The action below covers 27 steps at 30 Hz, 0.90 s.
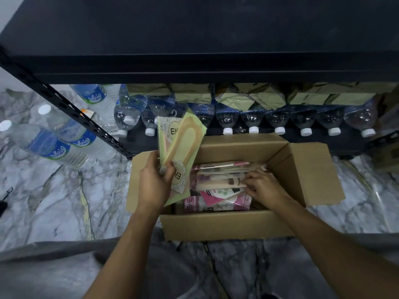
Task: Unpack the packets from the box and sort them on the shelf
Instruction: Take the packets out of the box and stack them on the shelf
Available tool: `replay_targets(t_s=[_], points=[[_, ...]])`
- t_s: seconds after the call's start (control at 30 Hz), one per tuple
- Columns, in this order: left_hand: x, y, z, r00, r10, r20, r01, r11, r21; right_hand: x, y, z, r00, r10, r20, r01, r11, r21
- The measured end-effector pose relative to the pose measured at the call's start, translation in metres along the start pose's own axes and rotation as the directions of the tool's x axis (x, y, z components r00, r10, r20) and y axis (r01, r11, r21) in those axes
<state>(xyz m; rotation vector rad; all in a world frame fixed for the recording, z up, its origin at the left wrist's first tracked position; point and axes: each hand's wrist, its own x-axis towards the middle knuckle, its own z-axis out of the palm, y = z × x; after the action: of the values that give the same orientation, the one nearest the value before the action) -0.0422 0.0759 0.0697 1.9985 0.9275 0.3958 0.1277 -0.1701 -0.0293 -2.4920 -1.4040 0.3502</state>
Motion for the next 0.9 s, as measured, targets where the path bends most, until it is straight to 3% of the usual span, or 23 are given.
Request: replay_targets(t_s=[0.17,0.47,0.63,0.9], points=[[-0.001,-0.002,0.004,1.0,-0.006,0.01,0.006,1.0,-0.004,0.014,-0.004,0.003,0.979,0.068,0.192,-0.054,0.996,-0.077],[0.001,-0.004,0.004,1.0,-0.017,0.013,0.017,1.0,-0.007,0.022,-0.006,0.002,0.95,0.131,0.284,-0.037,0.949,-0.314],[0.003,-0.005,0.004,0.999,-0.021,0.025,0.021,1.0,-0.019,0.02,-0.011,0.005,0.959,0.156,0.236,-0.061,0.928,-0.367],[0.002,0.004,-0.001,0.999,-0.029,0.028,0.031,0.997,-0.071,0.01,-0.002,-0.019,1.0,0.015,-0.001,-0.015,0.978,-0.208]])
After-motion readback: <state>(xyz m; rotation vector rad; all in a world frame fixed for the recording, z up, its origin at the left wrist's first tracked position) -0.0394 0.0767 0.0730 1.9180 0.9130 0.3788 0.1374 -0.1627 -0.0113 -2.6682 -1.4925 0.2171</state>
